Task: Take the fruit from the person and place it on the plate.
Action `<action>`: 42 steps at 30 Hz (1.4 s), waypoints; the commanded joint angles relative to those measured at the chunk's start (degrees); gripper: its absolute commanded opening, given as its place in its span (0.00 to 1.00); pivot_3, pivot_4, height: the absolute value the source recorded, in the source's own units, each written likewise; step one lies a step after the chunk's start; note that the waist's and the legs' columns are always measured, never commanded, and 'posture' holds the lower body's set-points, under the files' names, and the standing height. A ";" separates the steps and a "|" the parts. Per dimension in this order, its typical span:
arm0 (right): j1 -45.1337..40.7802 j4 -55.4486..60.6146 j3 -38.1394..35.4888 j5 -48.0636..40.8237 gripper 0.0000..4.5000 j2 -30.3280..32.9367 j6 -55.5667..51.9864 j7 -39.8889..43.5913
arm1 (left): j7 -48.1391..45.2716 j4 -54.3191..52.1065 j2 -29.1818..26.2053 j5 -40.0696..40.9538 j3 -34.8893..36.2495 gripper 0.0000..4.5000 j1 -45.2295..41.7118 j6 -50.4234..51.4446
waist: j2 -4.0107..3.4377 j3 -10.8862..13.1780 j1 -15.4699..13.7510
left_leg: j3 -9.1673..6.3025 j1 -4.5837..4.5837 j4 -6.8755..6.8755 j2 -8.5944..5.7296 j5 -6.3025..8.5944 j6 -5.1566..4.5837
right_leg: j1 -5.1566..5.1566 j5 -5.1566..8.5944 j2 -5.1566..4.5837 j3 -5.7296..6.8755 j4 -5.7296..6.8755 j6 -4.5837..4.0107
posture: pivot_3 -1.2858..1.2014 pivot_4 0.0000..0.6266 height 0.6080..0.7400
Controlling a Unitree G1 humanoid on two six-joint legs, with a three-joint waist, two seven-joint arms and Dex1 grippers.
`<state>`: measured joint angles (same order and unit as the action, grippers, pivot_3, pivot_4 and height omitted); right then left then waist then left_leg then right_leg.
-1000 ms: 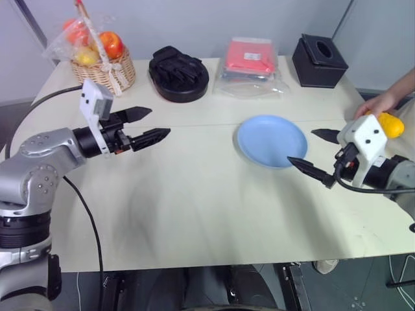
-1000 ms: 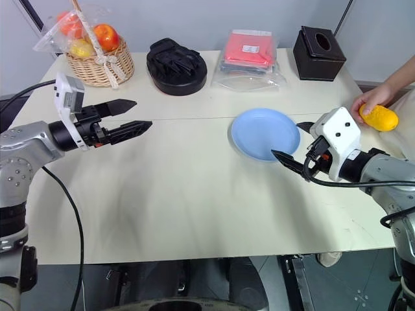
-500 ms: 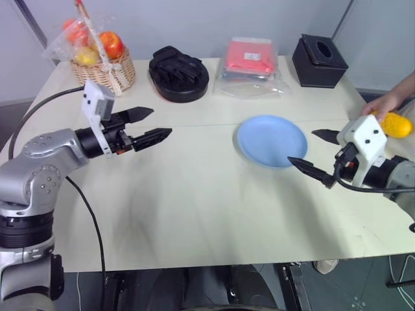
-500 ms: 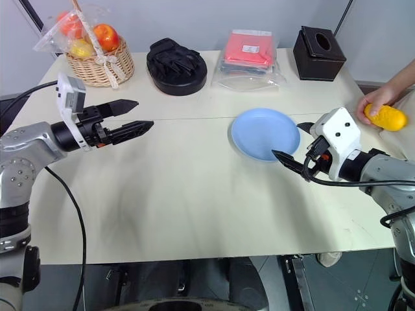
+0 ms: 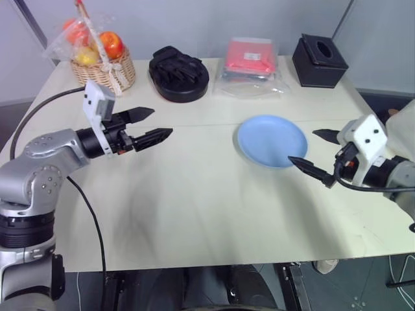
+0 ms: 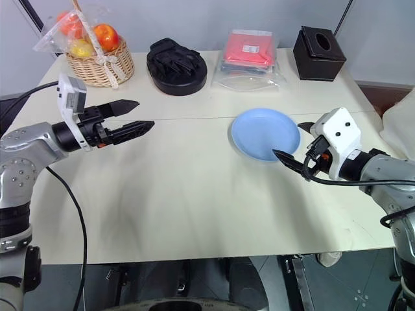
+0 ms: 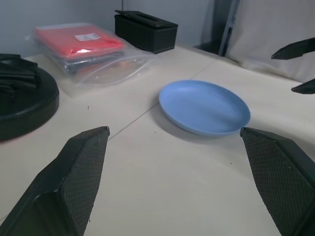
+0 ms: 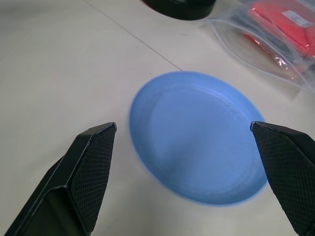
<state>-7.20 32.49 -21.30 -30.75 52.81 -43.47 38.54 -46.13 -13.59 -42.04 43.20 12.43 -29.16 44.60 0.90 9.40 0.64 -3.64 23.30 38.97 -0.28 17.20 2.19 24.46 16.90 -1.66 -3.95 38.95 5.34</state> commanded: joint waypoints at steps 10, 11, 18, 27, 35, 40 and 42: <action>-3.06 1.15 -1.12 -0.82 1.00 -0.66 0.41 -2.19 | 12.50 0.82 11.46 7.15 5.94 0.99 -9.53 0.30 | 0.01 0.01 -0.08 | -0.01 0.02 0.04 0.00 0.00 0.00 | 0.00 0.00 0.00 0.01 0.00 0.00 | 0.52 0.24 1.00; -3.16 1.06 -0.93 -0.74 1.00 -0.70 0.50 -2.21 | 14.70 0.86 13.34 8.95 6.56 0.99 -10.63 1.02 | 0.01 0.01 -0.10 | -0.01 0.02 0.05 0.00 0.00 0.00 | 0.00 0.00 -0.01 0.00 0.01 0.00 | 0.52 0.24 1.00; -5.07 0.42 0.89 -0.51 1.00 -0.98 0.88 -2.53 | 29.79 5.28 25.13 15.81 8.70 0.99 -18.14 2.09 | 0.01 0.00 -0.06 | 0.00 0.02 0.10 -0.02 0.00 0.00 | 0.00 0.00 -0.01 0.00 0.02 0.01 | 0.52 0.24 1.00; -5.20 1.42 1.04 -0.51 1.00 -1.71 0.34 -3.43 | 34.17 13.02 29.28 15.14 8.66 0.99 -24.50 -1.41 | 0.01 0.00 -0.09 | 0.00 0.02 0.10 -0.02 -0.02 0.04 | 0.00 0.00 0.00 -0.01 0.02 0.01 | 0.52 0.24 1.00; -3.63 2.99 -0.36 -0.83 1.00 -2.09 -0.23 -4.51 | 32.05 18.83 30.29 12.78 7.07 0.99 -27.89 -4.56 | 0.01 0.00 -0.04 | 0.00 0.01 0.10 -0.04 -0.04 0.07 | 0.00 0.00 0.01 0.00 0.02 0.00 | 0.52 0.24 1.00; -2.61 3.82 -1.33 -1.09 1.00 -2.17 -0.62 -5.10 | 30.39 20.82 30.81 11.74 6.29 0.70 -28.77 -5.32 | 0.02 0.00 -0.16 | 0.00 0.02 0.11 -0.06 -0.04 0.07 | 0.00 0.00 -0.01 -0.01 0.02 0.01 | 0.52 0.24 1.00; -2.34 4.18 -1.54 -1.22 1.00 -2.22 -0.81 -5.28 | 30.12 21.34 30.87 11.38 6.19 0.56 -29.00 -5.60 | 0.01 0.01 -0.15 | 0.00 0.02 0.10 -0.06 -0.04 0.07 | 0.00 0.00 0.00 0.00 0.02 0.01 | 0.52 0.24 1.00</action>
<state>-9.50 34.71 -20.65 -31.38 50.71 -44.59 33.70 -14.92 8.60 -11.11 54.94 18.87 -56.29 40.07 0.91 9.41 0.49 -3.64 23.32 39.07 -0.33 17.16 2.26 24.46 16.89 -1.66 -3.95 38.97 5.34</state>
